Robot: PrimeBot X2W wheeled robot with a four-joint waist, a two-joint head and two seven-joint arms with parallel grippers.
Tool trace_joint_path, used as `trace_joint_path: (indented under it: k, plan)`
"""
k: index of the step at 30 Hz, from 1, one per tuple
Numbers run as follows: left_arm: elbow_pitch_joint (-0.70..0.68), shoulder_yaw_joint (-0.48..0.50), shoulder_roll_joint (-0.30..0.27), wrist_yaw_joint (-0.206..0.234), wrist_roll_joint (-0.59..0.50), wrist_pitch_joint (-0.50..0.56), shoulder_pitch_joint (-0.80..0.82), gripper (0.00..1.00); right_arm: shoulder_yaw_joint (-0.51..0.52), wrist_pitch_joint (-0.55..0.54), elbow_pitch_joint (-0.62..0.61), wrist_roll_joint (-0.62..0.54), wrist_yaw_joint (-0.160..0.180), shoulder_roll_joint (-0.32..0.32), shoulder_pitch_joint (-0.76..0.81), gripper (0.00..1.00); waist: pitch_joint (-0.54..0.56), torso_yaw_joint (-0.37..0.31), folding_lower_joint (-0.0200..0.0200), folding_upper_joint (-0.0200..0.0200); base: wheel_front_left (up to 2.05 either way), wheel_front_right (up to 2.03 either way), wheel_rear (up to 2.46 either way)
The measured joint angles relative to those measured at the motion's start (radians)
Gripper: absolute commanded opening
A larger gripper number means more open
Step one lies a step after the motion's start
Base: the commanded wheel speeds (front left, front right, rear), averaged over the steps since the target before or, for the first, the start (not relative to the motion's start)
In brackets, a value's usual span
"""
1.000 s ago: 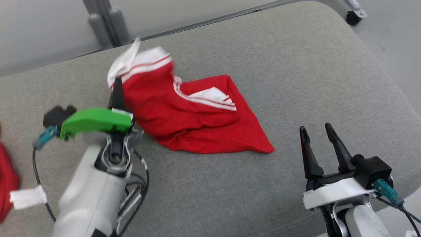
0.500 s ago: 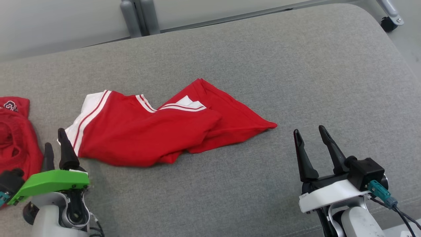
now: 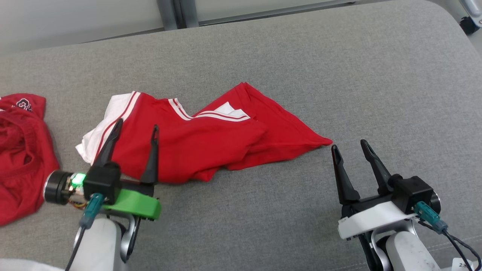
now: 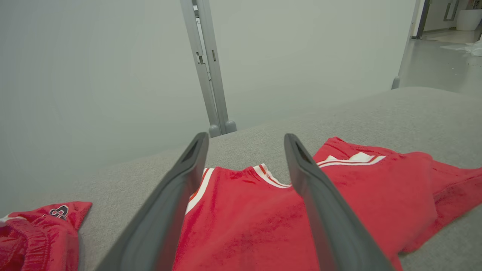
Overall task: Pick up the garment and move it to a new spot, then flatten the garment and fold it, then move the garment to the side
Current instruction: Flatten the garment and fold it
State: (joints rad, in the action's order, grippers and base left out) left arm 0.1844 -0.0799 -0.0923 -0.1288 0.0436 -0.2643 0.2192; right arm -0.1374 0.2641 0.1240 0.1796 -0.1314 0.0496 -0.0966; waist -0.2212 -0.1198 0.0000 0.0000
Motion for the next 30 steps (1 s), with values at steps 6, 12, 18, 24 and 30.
trace_joint_path:
  k: [6,12,18,24,30]
  plan:
    - [0.235,-0.244,-0.08,0.0,-0.106,0.001,0.226,1.0,-0.014,0.0,0.0,-0.002,0.0,0.0,-0.027,1.0,-0.037,-0.02,0.0,0.0,0.0,0.0,0.0]
    - [0.425,-0.511,-0.082,-0.002,-0.043,0.053,0.437,1.0,-0.008,0.0,0.001,-0.002,0.0,0.001,-0.029,1.0,-0.073,-0.047,0.0,0.0,0.0,0.0,0.0]
    - [0.555,-0.755,-0.076,-0.003,0.078,0.168,0.555,1.0,-0.017,0.0,-0.001,0.005,0.0,0.0,-0.039,1.0,-0.102,-0.073,0.0,0.0,0.0,0.0,0.0]
    - [0.612,-0.891,-0.094,-0.003,0.188,0.247,0.633,1.0,-0.02,0.0,-0.007,0.013,0.0,0.0,-0.052,1.0,-0.118,-0.094,0.0,0.0,0.0,0.0,0.0]
    - [0.615,-0.987,-0.109,-0.002,0.264,0.212,0.653,0.0,-0.018,0.0,-0.006,0.021,0.0,0.0,-0.05,1.0,-0.11,-0.1,0.0,0.0,0.0,0.0,0.0]
